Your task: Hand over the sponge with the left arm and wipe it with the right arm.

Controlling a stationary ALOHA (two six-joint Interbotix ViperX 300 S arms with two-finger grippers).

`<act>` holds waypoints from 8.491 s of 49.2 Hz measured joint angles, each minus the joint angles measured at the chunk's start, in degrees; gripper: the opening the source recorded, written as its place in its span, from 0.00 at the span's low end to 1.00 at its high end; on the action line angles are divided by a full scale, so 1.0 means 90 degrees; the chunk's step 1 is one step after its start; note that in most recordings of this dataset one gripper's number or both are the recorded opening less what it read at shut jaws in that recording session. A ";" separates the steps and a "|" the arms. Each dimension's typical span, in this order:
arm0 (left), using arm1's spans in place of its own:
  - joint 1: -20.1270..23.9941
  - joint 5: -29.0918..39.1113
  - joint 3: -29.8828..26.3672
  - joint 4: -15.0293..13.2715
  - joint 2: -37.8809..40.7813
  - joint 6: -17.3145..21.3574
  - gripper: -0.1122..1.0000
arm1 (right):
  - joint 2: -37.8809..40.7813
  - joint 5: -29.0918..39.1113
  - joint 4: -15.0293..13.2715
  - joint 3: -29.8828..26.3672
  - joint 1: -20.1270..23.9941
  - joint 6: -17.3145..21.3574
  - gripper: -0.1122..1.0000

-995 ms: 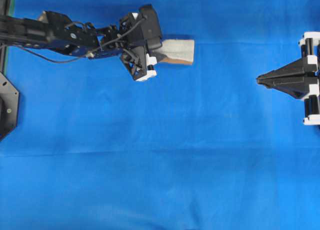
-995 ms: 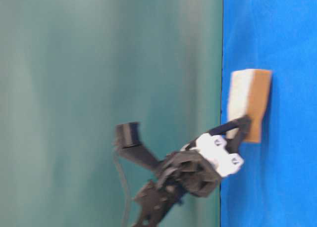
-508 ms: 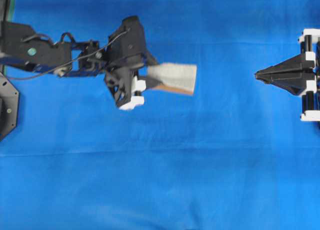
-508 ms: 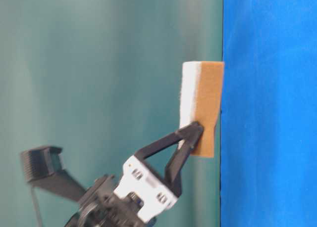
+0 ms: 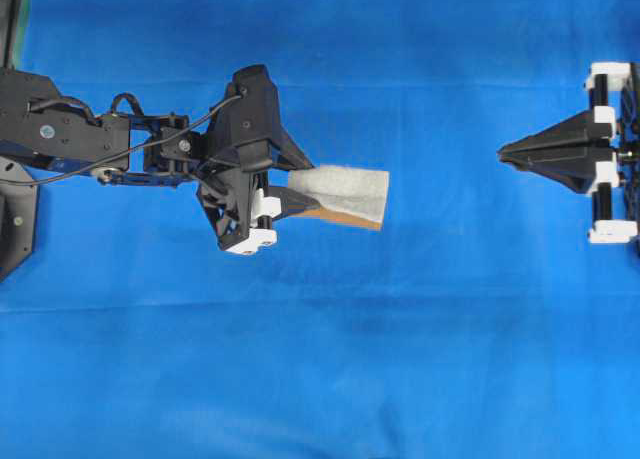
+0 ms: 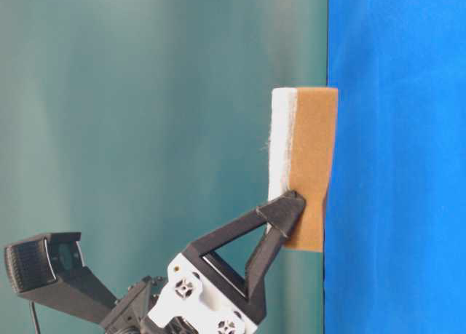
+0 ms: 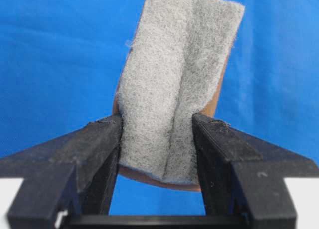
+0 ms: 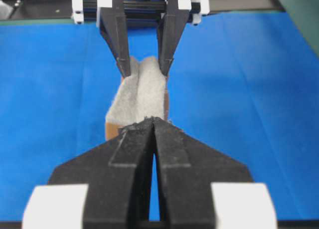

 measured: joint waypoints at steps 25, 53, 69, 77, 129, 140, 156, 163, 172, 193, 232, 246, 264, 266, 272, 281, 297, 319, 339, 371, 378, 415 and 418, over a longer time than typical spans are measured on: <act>0.0049 0.0000 0.0000 0.0000 0.0000 0.0020 0.46 | 0.1797 -0.0020 0.0010 -0.1045 0.0342 0.0313 0.52; 0.0049 0.0000 0.0000 0.0000 0.0000 0.0039 0.46 | 0.3896 0.0010 0.0029 -0.2393 0.0156 0.0322 0.76; 0.0049 0.0000 0.0010 0.0010 0.0010 0.0078 0.46 | 0.4326 0.0098 0.0049 -0.2490 0.0068 0.0332 0.76; 0.0059 0.0000 0.0010 0.0000 0.0010 0.0078 0.44 | 0.4365 0.0205 0.0059 -0.2529 0.0059 0.0342 0.76; 0.0068 0.0000 0.0020 0.0000 0.0000 0.0059 0.38 | 0.4844 0.0527 0.0059 -0.2793 0.0098 0.0273 0.51; 0.0068 -0.0010 0.0020 0.0000 0.0010 0.0068 0.31 | 0.4844 0.0732 -0.0010 -0.2832 0.0098 0.0254 0.23; 0.0068 -0.0107 0.0029 0.0000 0.0010 0.0127 0.31 | 0.4795 0.0791 -0.0059 -0.2832 0.0098 0.0234 0.23; 0.0068 -0.0146 0.0127 0.0000 -0.0098 0.0137 0.40 | 0.4639 0.0830 -0.0059 -0.2783 0.0098 0.0244 0.23; 0.0039 -0.0195 0.0508 0.0010 -0.0547 0.0176 0.81 | 0.4414 0.0977 -0.0068 -0.2598 0.0088 0.0244 0.23; -0.0127 -0.0918 0.1924 0.0010 -0.2344 0.0137 0.82 | 0.4102 0.1045 -0.0068 -0.2314 0.0098 0.0234 0.23; -0.0127 -0.0986 0.2051 0.0010 -0.2559 0.0137 0.82 | 0.5859 0.0977 -0.0068 -0.2676 0.0098 0.0244 0.23; -0.0127 -0.0986 0.2051 0.0010 -0.2559 0.0137 0.82 | 0.6113 0.0947 -0.0059 -0.2813 0.0059 0.0225 0.23; -0.0127 -0.0986 0.2061 0.0010 -0.2559 0.0127 0.82 | 0.6123 0.0918 -0.0430 -0.2832 -0.1074 0.0117 0.23; -0.0137 -0.0986 0.2051 0.0010 -0.2559 0.0127 0.82 | 0.6123 0.0918 -0.0479 -0.2832 -0.1260 0.0107 0.23; -0.0137 -0.0986 0.2061 0.0010 -0.2559 0.0127 0.82 | 0.6123 0.0928 -0.0605 -0.2832 -0.1699 0.0098 0.23; -0.0137 -0.0986 0.2051 0.0010 -0.2559 0.0127 0.82 | 0.6123 0.0918 -0.0693 -0.2842 -0.1904 0.0078 0.23; -0.0137 -0.0986 0.2061 0.0010 -0.2559 0.0127 0.82 | 0.6123 0.0918 -0.0586 -0.2842 -0.1172 0.0205 0.23; -0.0137 -0.0986 0.2051 0.0000 -0.2549 0.0127 0.82 | 0.6035 0.1318 -0.0371 -0.2988 0.1270 0.0869 0.23; -0.0127 -0.0986 0.2061 0.0010 -0.2559 0.0127 0.82 | 0.6035 0.1436 -0.0645 -0.2959 0.0469 0.0801 0.23; -0.0117 -0.0986 0.2100 0.0010 -0.2549 0.0117 0.82 | 0.6016 0.1387 -0.1514 -0.2910 -0.1670 0.0869 0.23; -0.0117 -0.0986 0.2109 0.0010 -0.2559 0.0127 0.82 | 0.6016 0.1406 -0.1396 -0.2910 -0.1143 0.0889 0.23; -0.0107 -0.0986 0.2109 0.0010 -0.2461 0.0127 0.82 | 0.6016 0.1475 -0.0547 -0.3037 0.0869 0.0811 0.23; -0.0107 -0.0986 0.2109 0.0010 -0.2451 0.0127 0.82 | 0.6016 0.1494 -0.0654 -0.3027 0.0615 0.0820 0.23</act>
